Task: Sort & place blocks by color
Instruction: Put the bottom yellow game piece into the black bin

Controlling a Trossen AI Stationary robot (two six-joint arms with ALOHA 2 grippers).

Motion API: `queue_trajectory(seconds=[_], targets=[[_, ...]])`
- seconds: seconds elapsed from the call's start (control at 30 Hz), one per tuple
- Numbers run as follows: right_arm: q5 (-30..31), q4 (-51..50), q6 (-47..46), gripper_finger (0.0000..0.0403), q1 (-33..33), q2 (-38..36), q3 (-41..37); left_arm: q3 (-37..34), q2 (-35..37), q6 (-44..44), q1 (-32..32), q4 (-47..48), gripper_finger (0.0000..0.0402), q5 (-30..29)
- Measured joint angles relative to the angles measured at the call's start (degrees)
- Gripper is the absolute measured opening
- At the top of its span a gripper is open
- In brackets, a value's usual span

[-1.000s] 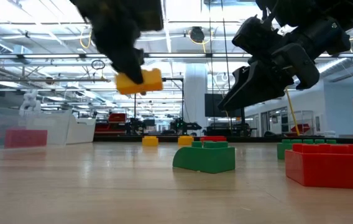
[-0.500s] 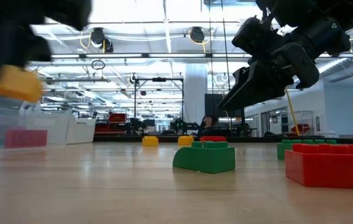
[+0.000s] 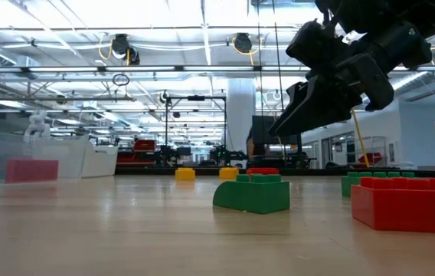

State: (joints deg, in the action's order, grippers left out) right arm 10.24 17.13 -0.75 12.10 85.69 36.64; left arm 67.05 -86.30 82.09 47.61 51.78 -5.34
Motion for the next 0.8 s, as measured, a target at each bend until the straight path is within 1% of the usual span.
queue_trajectory(seconds=[0.2,0.43,0.53,0.63,0.77,0.8], targets=[[0.1,3.9,5.2,0.0151,0.0,0.0,0.0,0.0,-0.3,15.6,7.2,5.7,0.014,-0.2],[0.1,7.4,9.6,0.0151,-0.6,0.0,0.0,0.0,-0.3,37.2,16.0,8.8,0.014,-0.8],[0.1,8.6,10.2,0.0151,-1.3,0.0,0.0,0.0,-0.5,44.8,18.8,9.6,0.014,-0.8],[0.1,9.5,10.7,0.0151,-2.0,0.0,0.0,0.0,-1.5,48.8,20.6,9.6,0.014,-0.8],[0.1,11.0,10.7,0.0151,-2.8,0.0,0.0,-0.1,-3.2,50.6,21.2,8.7,0.0142,-0.8],[0.1,11.4,10.7,0.0151,-2.9,0.0,0.0,-0.1,-3.5,50.3,21.2,8.5,0.015,-0.8]])
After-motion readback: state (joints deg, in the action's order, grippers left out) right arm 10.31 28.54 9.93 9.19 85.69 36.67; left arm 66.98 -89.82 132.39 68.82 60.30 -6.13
